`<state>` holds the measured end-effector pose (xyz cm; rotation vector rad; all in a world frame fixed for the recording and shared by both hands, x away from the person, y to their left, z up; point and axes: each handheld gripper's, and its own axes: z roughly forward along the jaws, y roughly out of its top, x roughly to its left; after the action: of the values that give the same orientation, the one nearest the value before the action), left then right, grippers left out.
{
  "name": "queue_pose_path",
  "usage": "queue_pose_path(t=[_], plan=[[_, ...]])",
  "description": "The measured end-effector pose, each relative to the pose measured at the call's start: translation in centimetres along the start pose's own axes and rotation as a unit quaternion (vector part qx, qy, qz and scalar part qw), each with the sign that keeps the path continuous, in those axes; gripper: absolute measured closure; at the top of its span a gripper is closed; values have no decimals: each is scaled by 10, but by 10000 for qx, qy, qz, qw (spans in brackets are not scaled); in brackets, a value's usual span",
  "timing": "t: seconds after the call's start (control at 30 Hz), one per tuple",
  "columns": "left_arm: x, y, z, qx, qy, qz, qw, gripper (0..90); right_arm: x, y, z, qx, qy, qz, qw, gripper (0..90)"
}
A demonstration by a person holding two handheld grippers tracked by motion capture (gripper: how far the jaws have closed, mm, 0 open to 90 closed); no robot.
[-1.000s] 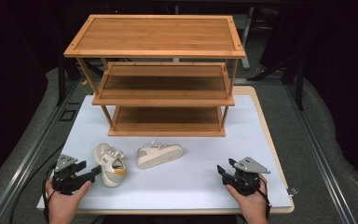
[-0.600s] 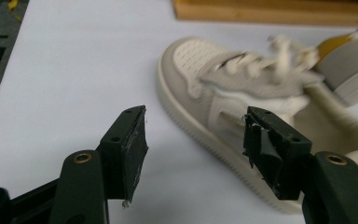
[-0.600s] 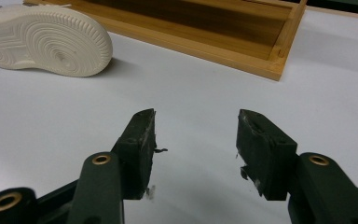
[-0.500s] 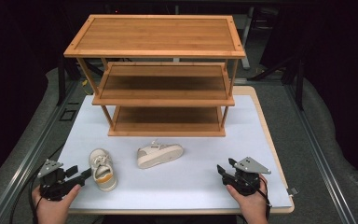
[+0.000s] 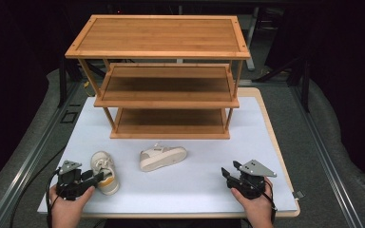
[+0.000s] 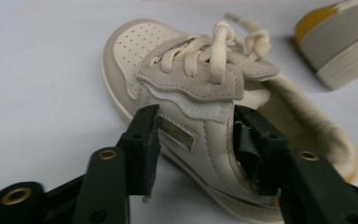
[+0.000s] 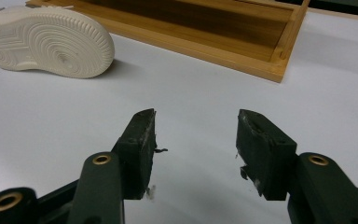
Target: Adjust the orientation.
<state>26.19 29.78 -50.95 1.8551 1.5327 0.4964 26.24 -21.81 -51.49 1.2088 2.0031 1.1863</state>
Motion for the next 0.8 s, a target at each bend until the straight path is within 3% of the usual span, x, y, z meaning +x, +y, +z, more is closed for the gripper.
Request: queue_pose_path(t=[0.2,0.27,0.3,0.33,0.37,0.4,0.43,0.47,0.7,0.77,0.8], plan=[[6,6,-1,-14,141,112,9998,667,1,0,0,-8,21,-29,10000,475],[3,11,-3,-160,391,294,9987,715,1,0,1,-6,26,-31,10000,475],[3,14,-2,-208,349,303,9987,784,2,0,2,21,28,-46,10000,475],[1,19,3,-239,177,241,9993,789,2,0,2,25,32,-52,10000,475],[1,19,3,-239,177,241,9993,801,2,0,2,25,32,-52,10000,475],[-8,22,10,-265,240,396,9986,807,4,1,2,1,28,-82,10000,475],[-8,22,10,-265,240,396,9986,807,5,1,2,3,27,-101,9999,475],[-18,24,15,-313,367,590,9971,808,5,1,2,-9,36,-104,9999,476],[-39,24,22,-281,334,1001,9940,798,5,1,2,-24,70,-99,9999,479],[-40,22,22,-264,246,1002,9943,731,6,1,3,-34,90,-85,9999,479],[-39,21,22,-257,80,907,9955,731,6,2,3,-44,104,-111,9999,479]])
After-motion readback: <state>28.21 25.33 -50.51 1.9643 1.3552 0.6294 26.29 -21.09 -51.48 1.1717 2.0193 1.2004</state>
